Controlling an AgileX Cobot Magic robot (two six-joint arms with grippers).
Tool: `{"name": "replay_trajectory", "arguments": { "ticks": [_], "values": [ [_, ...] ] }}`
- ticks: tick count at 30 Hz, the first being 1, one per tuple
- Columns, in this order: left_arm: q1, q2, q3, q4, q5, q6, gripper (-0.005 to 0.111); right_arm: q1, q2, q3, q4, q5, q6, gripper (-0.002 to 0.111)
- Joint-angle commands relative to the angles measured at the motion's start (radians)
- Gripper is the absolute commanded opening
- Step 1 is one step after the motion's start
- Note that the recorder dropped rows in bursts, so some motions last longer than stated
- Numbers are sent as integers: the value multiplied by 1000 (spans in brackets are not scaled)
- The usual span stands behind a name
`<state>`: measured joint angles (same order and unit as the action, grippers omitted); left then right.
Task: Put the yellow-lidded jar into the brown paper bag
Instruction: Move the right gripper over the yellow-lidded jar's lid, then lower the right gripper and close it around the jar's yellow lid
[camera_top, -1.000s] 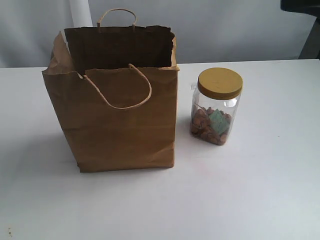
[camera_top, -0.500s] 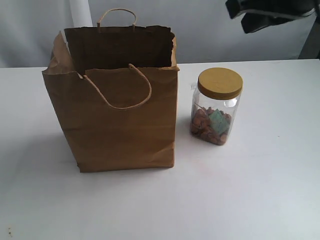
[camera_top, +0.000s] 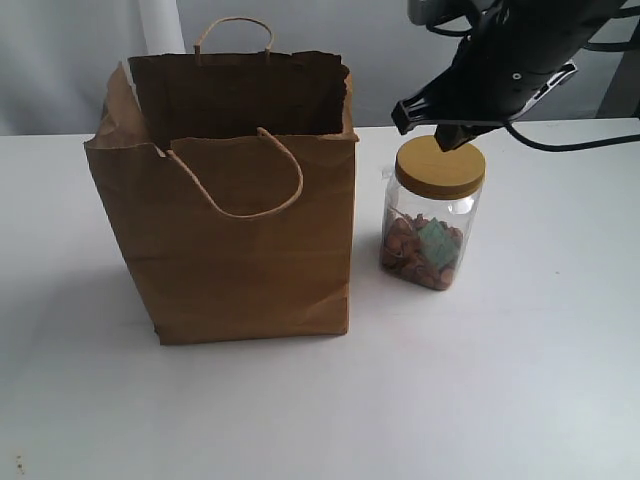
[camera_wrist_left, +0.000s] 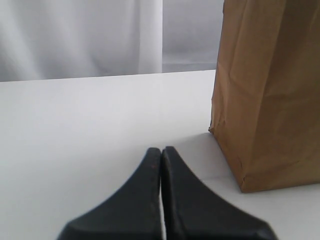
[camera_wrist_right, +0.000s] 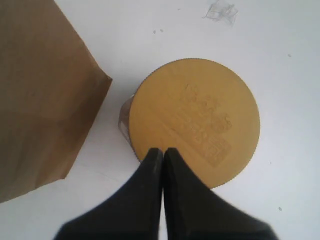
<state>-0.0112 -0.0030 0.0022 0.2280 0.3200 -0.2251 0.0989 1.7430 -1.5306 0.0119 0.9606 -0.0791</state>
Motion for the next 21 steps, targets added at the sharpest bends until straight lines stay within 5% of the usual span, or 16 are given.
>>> {"name": "replay_trajectory", "arguments": {
  "ticks": [1,6,12,21],
  "values": [
    [-5,3,-2,-4,-9,-4,1,-8,-5,-8,-30,-14,4,1],
    [-5,3,-2,-4,-9,-4,1,-8,-5,-8,-30,-33,4,26],
    [-5,3,-2,-4,-9,-4,1,-8,-5,-6,-25,-43,9,104],
    [-5,3,-2,-4,-9,-4,1,-8,14,-6,-25,-40,16,105]
  ]
}}
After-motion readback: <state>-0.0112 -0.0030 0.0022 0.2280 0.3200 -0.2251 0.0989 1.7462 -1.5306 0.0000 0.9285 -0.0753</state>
